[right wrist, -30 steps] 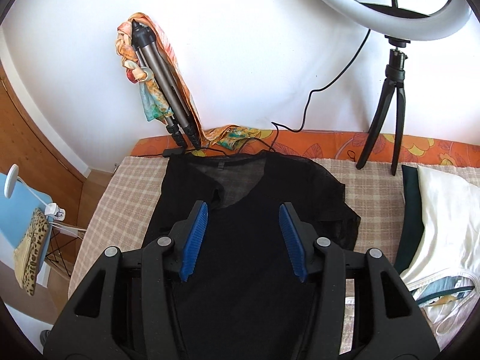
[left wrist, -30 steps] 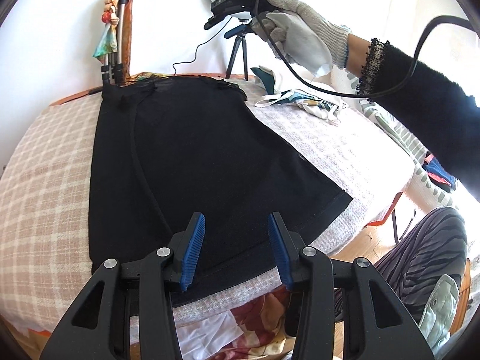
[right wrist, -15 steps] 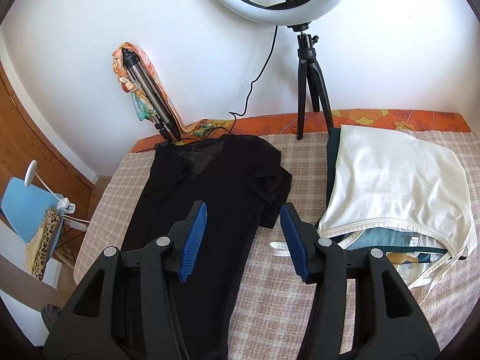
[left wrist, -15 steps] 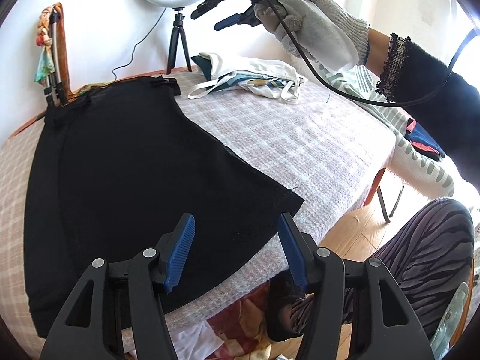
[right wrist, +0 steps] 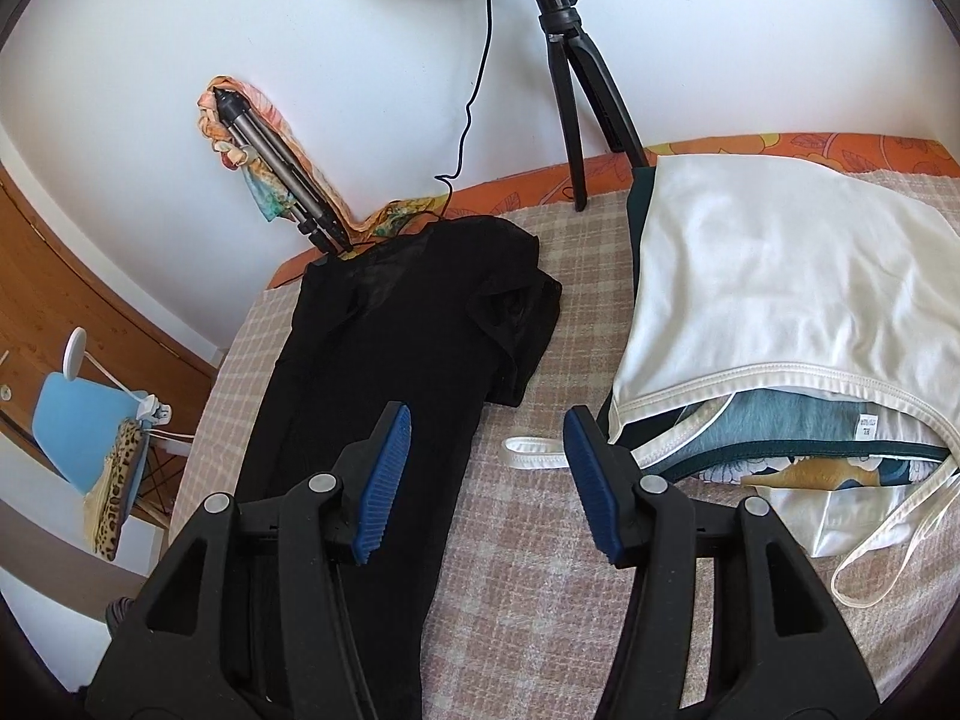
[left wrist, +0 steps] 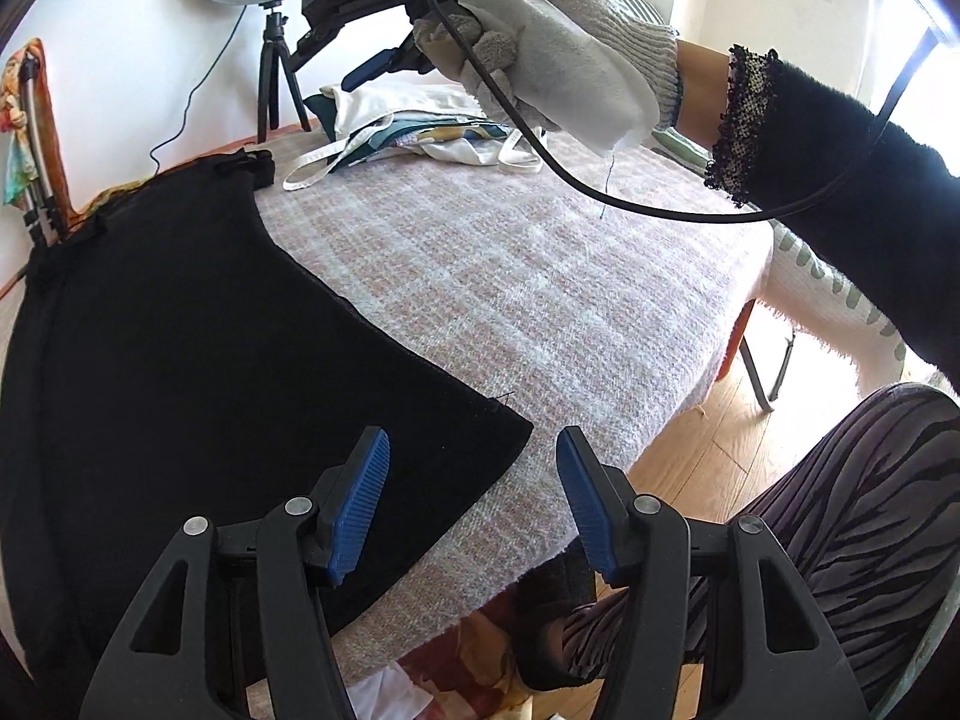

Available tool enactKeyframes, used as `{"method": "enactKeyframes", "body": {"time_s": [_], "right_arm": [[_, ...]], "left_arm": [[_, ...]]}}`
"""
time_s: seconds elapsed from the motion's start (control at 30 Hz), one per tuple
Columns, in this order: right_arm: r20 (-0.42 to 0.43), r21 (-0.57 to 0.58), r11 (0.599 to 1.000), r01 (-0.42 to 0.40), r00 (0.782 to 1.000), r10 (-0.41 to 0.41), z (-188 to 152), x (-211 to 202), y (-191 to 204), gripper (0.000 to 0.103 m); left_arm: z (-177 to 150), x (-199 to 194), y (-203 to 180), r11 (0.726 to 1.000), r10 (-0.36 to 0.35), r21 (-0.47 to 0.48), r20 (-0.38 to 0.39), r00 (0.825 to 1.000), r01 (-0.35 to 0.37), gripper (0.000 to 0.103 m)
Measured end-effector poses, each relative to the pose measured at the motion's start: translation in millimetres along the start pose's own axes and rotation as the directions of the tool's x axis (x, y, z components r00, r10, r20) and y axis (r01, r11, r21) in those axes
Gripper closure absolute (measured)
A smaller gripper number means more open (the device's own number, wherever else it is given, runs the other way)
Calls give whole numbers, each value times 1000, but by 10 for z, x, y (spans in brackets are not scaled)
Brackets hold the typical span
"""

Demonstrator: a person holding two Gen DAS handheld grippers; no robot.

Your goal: Fold small clothes

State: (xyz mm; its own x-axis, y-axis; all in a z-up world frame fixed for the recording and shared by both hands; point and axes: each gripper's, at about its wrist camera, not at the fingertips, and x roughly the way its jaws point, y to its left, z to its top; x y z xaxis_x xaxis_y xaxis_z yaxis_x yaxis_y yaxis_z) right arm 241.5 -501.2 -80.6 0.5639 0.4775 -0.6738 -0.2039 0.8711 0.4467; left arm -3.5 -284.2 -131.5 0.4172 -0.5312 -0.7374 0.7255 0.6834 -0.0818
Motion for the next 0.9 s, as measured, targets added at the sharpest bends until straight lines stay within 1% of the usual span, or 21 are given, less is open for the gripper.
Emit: {"method": "enactKeyframes", "body": {"time_s": [0.1,0.2,0.23,0.27,0.33,0.37,0.4,0.43,0.53,0.63,0.77,0.9], "right_arm": [[-17,17,999,-28,999,28,21,131,-22,47],[-37,32,998,-49,998,50,52,277,-24,47],[-44,36,998,-55,997,56,62,328,-21,47],[-51,40,997,-63,997,65,78,384,-14,47],[-62,54,996,-75,995,78,110,495,-7,47],[-69,64,995,-77,994,81,132,559,-7,47],[-74,74,994,-77,994,82,158,624,-5,47],[-79,85,994,-72,994,79,185,686,-9,47],[-95,116,993,-38,994,49,284,873,-29,47],[-114,135,990,29,993,-13,375,1063,-50,47],[-140,143,982,126,984,-106,464,1291,-77,47],[-160,139,973,182,974,-159,499,1480,-96,47]], "left_arm": [[41,118,-51,1000,19,16,-17,1000,-19,46],[48,204,-10,999,44,-6,-36,998,-44,46],[44,218,14,999,46,-17,-38,998,-47,48],[37,228,42,998,49,-28,-37,998,-50,58],[34,238,88,998,50,-43,-28,998,-51,70],[45,242,112,998,38,-49,-24,999,-39,81],[50,239,135,998,19,-60,-20,1000,-21,89],[56,240,164,997,6,-76,-18,1000,-8,94],[66,223,256,991,-28,-134,-9,1000,27,98],[60,133,355,981,-43,-189,15,999,45,99],[41,-1,466,973,-32,-229,47,998,42,99],[-14,-76,560,962,-28,-270,61,998,44,99]]}}
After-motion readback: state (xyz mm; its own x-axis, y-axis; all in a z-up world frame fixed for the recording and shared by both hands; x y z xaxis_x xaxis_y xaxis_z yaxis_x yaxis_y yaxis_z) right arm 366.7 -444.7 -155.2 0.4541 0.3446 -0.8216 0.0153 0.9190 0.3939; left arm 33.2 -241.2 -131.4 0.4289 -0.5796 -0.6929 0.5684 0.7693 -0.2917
